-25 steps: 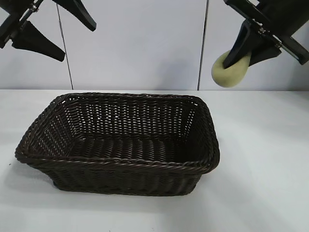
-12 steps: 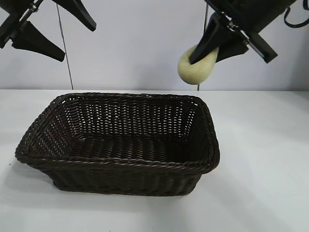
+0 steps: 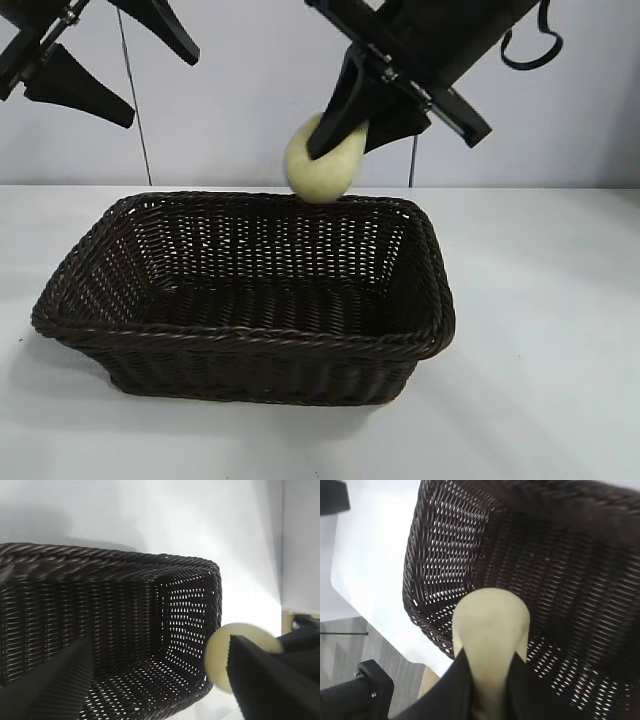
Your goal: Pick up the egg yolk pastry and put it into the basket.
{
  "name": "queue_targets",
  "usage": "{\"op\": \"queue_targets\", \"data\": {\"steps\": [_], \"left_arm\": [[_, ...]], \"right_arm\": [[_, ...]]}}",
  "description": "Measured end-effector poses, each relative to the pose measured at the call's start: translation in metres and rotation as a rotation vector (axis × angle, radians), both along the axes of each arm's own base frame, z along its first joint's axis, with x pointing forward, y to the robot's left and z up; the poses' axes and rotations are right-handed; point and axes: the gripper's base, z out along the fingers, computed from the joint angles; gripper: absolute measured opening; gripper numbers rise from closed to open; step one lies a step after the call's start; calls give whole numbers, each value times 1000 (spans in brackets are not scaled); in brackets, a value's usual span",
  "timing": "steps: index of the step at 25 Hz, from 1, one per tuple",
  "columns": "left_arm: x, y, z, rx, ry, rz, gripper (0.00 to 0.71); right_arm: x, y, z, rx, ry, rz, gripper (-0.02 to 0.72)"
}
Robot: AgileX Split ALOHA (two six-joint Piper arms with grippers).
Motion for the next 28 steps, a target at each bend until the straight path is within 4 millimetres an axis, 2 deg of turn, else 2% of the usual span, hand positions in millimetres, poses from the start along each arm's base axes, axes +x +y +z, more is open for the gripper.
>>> {"op": "queue_targets", "data": {"steps": [7, 10, 14, 16, 22, 28], "left_arm": [[0, 0, 0, 0, 0, 0, 541], [0, 0, 0, 0, 0, 0, 541], [0, 0, 0, 0, 0, 0, 541], [0, 0, 0, 0, 0, 0, 541], [0, 0, 0, 1, 0, 0, 541], [0, 0, 0, 2, 1, -2, 541]], "right_arm": [[13, 4, -40, -34, 60, -39, 99], [14, 5, -46, -38, 73, -41, 171], [14, 5, -46, -36, 74, -43, 362], [14, 5, -46, -35, 74, -45, 418], [15, 5, -46, -33, 72, -57, 454], [21, 5, -20, -31, 90, -7, 454]]}}
